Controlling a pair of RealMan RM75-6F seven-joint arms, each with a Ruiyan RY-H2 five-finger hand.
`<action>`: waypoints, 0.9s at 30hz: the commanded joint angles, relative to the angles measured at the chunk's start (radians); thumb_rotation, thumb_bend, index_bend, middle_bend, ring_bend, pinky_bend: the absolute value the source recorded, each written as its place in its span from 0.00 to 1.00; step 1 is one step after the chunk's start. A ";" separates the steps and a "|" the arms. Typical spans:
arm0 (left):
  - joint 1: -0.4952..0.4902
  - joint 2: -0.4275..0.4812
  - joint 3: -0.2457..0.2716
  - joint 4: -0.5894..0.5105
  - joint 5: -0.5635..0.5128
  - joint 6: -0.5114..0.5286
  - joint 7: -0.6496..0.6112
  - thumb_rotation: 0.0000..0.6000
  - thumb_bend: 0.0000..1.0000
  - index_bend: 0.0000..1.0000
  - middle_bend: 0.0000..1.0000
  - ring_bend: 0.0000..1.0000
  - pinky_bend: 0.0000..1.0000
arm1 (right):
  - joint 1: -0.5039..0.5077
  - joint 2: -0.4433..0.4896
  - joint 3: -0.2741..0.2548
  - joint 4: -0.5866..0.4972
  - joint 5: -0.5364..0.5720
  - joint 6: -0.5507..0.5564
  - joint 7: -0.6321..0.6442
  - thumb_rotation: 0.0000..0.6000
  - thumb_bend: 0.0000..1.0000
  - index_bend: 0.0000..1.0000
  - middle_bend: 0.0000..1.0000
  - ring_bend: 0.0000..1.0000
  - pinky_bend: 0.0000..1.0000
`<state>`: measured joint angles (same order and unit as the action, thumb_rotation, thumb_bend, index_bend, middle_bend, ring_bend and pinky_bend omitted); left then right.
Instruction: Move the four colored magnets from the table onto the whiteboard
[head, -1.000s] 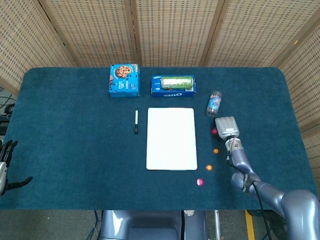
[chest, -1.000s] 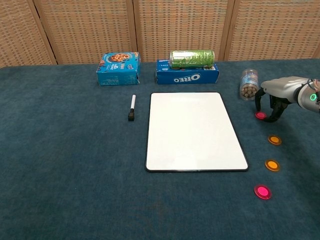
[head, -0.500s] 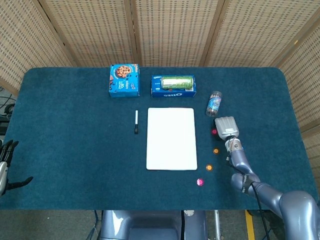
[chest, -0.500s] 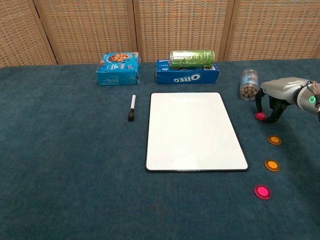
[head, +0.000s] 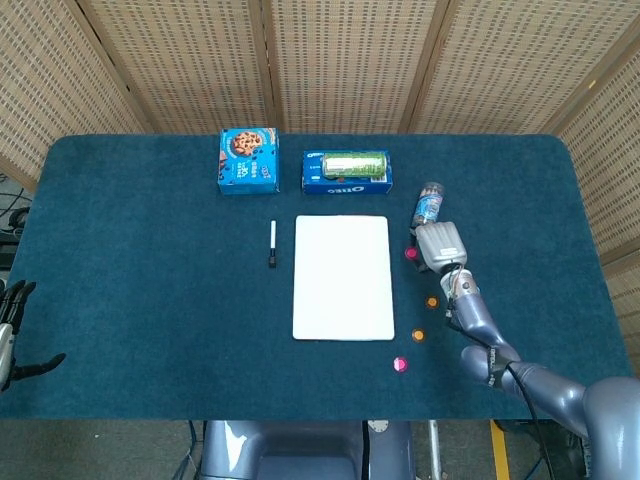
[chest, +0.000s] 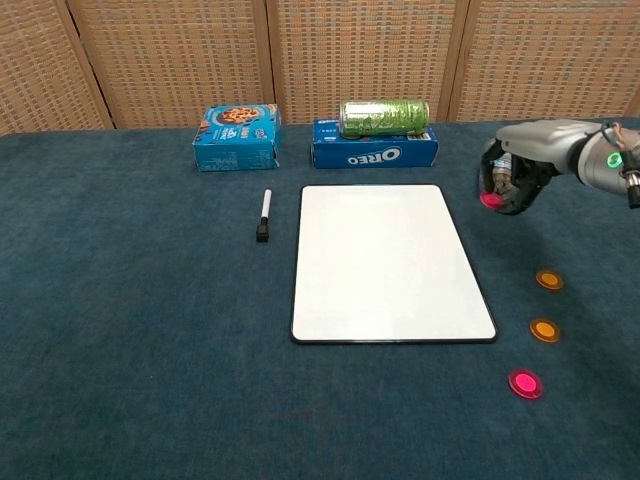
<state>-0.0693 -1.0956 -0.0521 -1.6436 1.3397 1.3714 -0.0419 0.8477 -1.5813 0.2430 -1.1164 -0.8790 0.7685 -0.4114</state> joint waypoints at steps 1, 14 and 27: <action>-0.003 -0.001 0.002 0.004 0.002 -0.007 -0.005 1.00 0.00 0.00 0.00 0.00 0.00 | 0.064 0.098 0.071 -0.237 0.044 0.046 -0.087 1.00 0.39 0.56 1.00 1.00 1.00; -0.005 0.001 0.003 0.015 0.001 -0.016 -0.027 1.00 0.00 0.00 0.00 0.00 0.00 | 0.275 0.011 0.086 -0.468 0.313 0.211 -0.401 1.00 0.39 0.56 1.00 1.00 1.00; -0.013 -0.001 0.007 0.021 0.009 -0.030 -0.034 1.00 0.00 0.00 0.00 0.00 0.00 | 0.302 -0.125 0.008 -0.382 0.362 0.271 -0.439 1.00 0.40 0.56 1.00 1.00 1.00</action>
<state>-0.0827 -1.0968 -0.0449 -1.6230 1.3489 1.3411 -0.0754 1.1494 -1.7054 0.2525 -1.4998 -0.5165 1.0382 -0.8505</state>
